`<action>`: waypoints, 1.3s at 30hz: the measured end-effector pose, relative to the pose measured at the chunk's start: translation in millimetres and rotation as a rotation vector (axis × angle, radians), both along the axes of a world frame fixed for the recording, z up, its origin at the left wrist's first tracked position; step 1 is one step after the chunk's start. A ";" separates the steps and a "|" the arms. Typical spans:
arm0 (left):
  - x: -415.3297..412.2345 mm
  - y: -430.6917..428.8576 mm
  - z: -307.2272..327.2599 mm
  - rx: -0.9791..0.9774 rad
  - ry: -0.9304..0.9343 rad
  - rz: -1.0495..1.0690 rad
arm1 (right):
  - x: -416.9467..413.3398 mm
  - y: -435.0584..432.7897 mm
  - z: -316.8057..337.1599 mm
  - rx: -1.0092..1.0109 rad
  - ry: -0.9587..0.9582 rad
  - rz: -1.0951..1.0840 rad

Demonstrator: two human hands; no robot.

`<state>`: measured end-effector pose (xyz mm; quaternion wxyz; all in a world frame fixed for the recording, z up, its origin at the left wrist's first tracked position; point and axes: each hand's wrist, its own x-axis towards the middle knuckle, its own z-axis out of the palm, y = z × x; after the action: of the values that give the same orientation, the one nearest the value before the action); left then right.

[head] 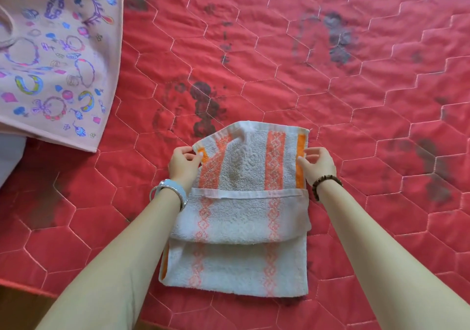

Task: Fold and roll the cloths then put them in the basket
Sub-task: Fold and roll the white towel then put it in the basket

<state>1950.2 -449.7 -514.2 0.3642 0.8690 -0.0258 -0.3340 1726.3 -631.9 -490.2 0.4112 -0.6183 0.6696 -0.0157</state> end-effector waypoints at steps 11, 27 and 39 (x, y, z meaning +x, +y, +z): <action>15.7 -29.7 -1.6 0.006 -0.233 -0.018 | 11.3 -18.2 -14.8 0.013 0.015 0.003; 69.1 -66.5 13.5 -0.157 -0.348 -0.009 | 40.5 -58.9 -3.3 -0.184 -0.097 -0.099; 3.3 58.8 3.4 -0.027 -0.210 -0.050 | -30.8 29.3 -0.8 0.003 -0.048 -0.096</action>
<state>1953.5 -390.9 -510.8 0.3626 0.8933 -0.0899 -0.2498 1695.5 -602.6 -491.0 0.4266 -0.5845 0.6884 -0.0491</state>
